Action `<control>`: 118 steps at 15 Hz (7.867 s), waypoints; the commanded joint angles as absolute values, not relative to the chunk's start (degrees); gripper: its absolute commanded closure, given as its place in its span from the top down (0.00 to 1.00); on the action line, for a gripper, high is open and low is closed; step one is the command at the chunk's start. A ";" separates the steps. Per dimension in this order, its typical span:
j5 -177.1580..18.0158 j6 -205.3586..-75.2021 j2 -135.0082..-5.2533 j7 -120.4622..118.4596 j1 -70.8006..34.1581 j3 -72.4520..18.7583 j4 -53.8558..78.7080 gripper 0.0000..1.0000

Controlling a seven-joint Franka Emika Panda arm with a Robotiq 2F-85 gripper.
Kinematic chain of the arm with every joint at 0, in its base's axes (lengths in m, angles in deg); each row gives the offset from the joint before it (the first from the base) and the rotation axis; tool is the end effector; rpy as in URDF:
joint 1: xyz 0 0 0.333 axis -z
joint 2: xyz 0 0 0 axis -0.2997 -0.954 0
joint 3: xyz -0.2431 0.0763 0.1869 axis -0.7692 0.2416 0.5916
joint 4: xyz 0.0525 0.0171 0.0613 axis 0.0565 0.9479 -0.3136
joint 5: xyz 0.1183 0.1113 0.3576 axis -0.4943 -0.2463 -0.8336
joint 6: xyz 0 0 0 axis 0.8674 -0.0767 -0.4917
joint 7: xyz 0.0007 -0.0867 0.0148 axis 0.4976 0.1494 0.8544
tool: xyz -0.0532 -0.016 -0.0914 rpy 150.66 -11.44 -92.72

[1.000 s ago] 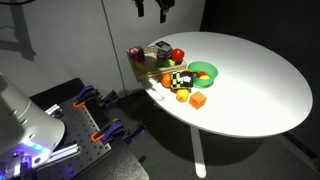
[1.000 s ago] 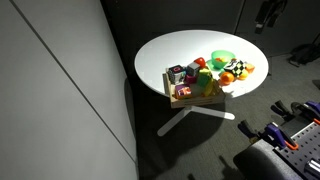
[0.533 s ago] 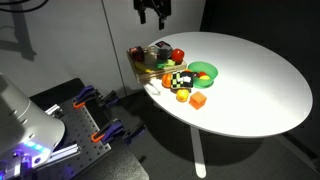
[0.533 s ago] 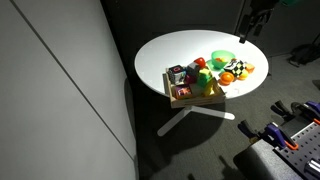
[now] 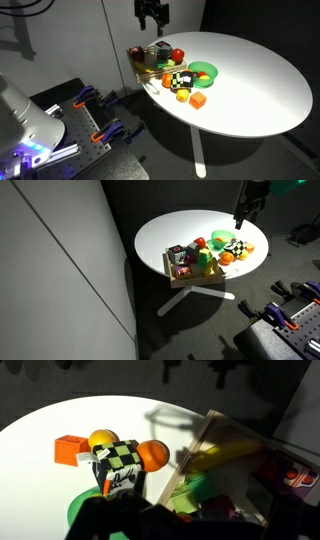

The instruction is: Put the grey block in the green bowl

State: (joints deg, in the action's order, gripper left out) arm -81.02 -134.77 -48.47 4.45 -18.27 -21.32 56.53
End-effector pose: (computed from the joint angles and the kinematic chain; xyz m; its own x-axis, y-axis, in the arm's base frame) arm 0.4792 0.0193 0.3532 0.9966 0.0728 -0.0398 0.0737 -0.9971 0.0214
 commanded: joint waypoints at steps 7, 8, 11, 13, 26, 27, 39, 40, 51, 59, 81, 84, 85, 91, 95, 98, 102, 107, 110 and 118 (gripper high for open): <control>-81.00 -134.65 -48.47 4.29 -18.41 -21.45 56.38 1.00; -80.92 -134.24 -49.19 3.86 -18.43 -21.38 55.81 1.00; -82.24 -135.67 -51.99 3.71 -18.69 -21.23 54.51 1.00; -82.41 -137.44 -54.00 3.10 -18.87 -21.00 53.86 1.00; -79.10 -148.74 -68.00 -3.37 -22.71 -20.43 44.64 1.00; -78.72 -148.53 -69.40 -3.31 -23.09 -20.39 43.28 1.00; -79.37 -144.12 -83.64 0.24 -24.60 -19.70 28.25 1.00; -79.38 -143.76 -84.55 0.35 -24.71 -19.68 27.26 1.00; -76.99 -141.41 -90.07 -1.82 -27.79 -21.43 20.83 1.00; -75.86 -140.57 -91.14 -1.85 -27.88 -22.36 20.09 1.00; -72.64 -141.67 -94.66 -5.08 -31.10 -24.53 17.52 1.00; -71.88 -141.15 -94.84 -6.32 -31.42 -24.98 17.01 0.66; -71.75 -141.08 -94.74 -6.52 -31.42 -25.04 17.02 0.58; -74.14 -138.28 -91.74 -3.99 -28.89 -23.47 17.68 0.33; -75.35 -136.83 -89.32 -2.96 -27.09 -22.65 18.06 0.33; -76.38 -135.68 -87.59 -2.57 -25.87 -22.23 18.24 0.33; -77.32 -134.10 -85.34 -2.50 -24.59 -22.24 18.79 0.33; -76.37 -131.88 -83.61 -3.26 -23.47 -23.51 19.90 0.33; -75.50 -130.20 -83.14 -3.62 -22.79 -24.62 20.56 0.33; -74.14 -129.31 -84.14 -6.15 -20.32 -28.97 22.04 0.33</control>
State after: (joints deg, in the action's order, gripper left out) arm -75.45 -129.82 -85.04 -4.12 -21.43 -27.97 20.85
